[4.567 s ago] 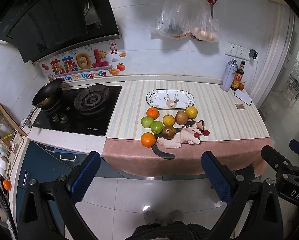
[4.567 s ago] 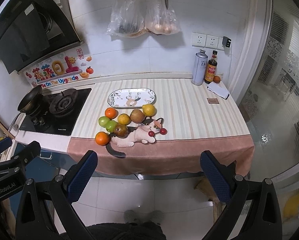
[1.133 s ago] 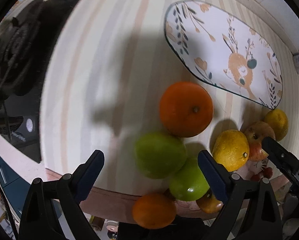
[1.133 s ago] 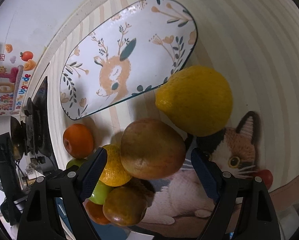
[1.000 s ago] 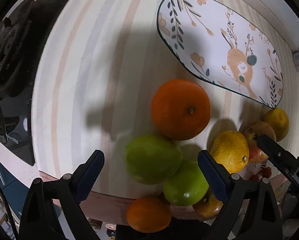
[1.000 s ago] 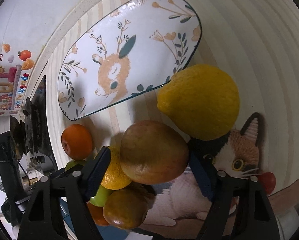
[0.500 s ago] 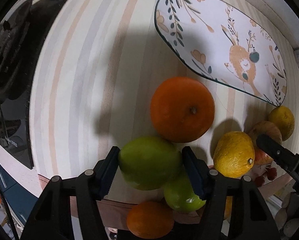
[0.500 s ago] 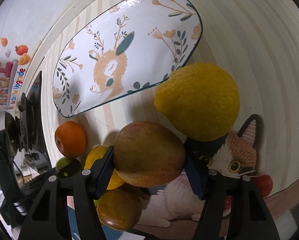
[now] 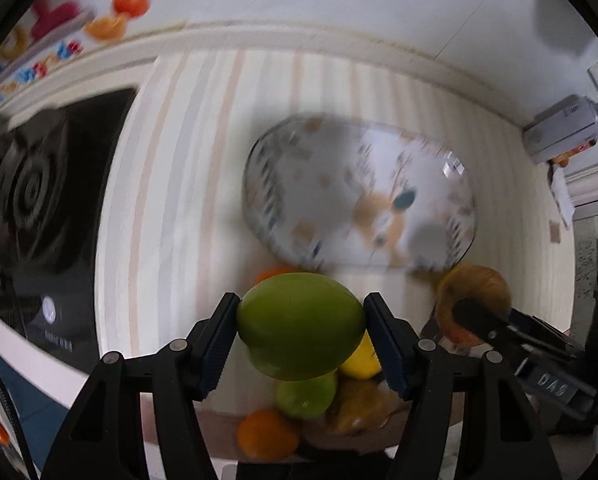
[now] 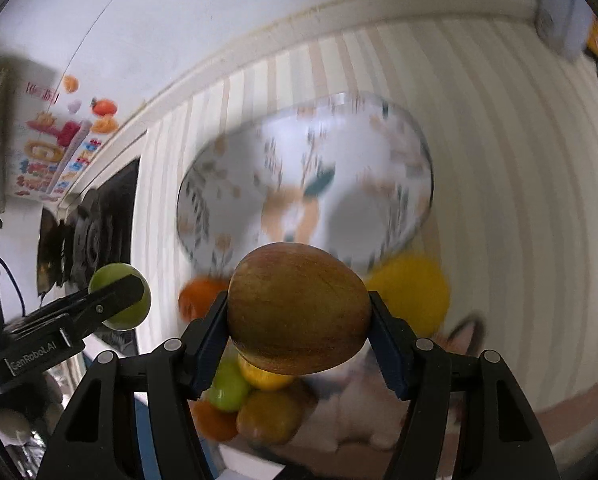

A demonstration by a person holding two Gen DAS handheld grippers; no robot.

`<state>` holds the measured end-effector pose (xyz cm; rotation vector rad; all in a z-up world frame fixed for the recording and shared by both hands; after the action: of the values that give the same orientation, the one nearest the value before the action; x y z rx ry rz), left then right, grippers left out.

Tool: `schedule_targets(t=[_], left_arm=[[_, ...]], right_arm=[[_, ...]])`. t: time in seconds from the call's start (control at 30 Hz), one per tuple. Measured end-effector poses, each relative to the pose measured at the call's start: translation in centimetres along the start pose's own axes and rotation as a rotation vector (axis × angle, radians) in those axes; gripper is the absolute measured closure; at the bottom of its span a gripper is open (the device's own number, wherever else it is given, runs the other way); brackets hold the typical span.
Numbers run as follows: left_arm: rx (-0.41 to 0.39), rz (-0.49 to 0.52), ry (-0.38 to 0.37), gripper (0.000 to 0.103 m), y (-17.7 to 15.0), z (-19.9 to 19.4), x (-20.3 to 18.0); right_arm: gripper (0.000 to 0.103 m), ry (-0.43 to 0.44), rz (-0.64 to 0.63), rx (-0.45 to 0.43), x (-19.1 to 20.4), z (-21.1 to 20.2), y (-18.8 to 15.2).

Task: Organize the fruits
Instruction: 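Carry pear and lime onto the deer plate and open both tools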

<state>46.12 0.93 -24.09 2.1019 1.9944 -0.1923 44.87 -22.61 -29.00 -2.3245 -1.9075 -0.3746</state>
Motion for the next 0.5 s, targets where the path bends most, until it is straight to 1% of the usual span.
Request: schedule_targets(t=[0.1, 0.17, 0.27, 0.33, 0.5], left_arm=[[0.007, 0.006, 0.009, 0.041, 4.3, 3.0, -1.6], [0.028, -0.005, 0.009, 0.041, 5.7, 5.2, -2.3], [0.081, -0.02, 0.003, 0.041, 8.6, 8.3, -2.1], [0.119, -0.031, 0.021, 0.041, 10.1, 10.2, -2.1], [0.18, -0.059, 0.007, 0.041, 12.1, 13.5, -1.6]], right_arm=[[0.035, -0.06, -0.026, 0.0, -0.1, 1.2, 3.7], [0.035, -0.088, -0.036, 0.023, -0.4, 2.5, 5.8], [0.035, -0.137, -0.064, 0.058, -0.6, 4.7, 8.5], [0.035, -0.155, -0.075, 0.076, -0.5, 5.5, 9.6], [0.035, -0.197, -0.097, 0.101, -0.6, 7.0, 11.2]])
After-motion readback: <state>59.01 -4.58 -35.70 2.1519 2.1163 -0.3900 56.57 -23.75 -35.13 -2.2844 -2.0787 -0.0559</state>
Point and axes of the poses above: each gripper's, at about its wrist camera, not at the fingertips, and z roughly the way its jaws point, x to its left, y to its top, the point moved 1 cm from there along z, roughly the way its jaws point, and after that the axes turned 5 degrees about -y, right-handed, at the moved point
